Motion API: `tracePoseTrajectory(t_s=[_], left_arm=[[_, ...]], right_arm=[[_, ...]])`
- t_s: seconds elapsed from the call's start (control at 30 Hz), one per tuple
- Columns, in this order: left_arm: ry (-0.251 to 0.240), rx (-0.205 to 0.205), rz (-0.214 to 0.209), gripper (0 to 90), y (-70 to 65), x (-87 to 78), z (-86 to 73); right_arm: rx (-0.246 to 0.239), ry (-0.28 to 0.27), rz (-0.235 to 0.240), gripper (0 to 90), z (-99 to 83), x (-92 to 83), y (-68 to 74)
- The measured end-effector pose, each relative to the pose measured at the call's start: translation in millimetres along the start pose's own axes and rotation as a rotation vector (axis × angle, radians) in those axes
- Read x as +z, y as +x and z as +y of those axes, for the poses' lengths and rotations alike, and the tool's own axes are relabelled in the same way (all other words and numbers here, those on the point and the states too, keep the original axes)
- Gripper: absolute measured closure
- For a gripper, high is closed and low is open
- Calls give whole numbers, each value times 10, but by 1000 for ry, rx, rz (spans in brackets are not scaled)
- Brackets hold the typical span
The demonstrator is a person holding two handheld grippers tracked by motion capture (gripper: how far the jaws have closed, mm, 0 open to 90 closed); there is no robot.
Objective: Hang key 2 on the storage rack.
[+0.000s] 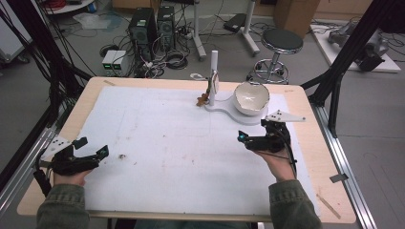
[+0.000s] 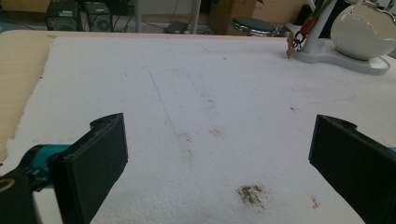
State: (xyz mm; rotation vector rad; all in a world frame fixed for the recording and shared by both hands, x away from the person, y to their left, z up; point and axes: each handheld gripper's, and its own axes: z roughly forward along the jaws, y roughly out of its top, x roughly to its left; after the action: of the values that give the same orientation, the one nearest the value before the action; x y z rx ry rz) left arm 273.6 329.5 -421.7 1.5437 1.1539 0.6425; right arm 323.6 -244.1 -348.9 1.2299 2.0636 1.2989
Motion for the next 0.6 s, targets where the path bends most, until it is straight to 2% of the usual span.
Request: tracePoseTrajectory(t_s=[0.43, 0.6], left_arm=[[-8, 1, 10, 50, 1, -19, 3], [-9, 1, 12, 50, 4, -20, 2]], right_arm=[[27, -52, -50, 5, -320, -160, -27], [59, -68, -54, 5, -431, -209, -68]])
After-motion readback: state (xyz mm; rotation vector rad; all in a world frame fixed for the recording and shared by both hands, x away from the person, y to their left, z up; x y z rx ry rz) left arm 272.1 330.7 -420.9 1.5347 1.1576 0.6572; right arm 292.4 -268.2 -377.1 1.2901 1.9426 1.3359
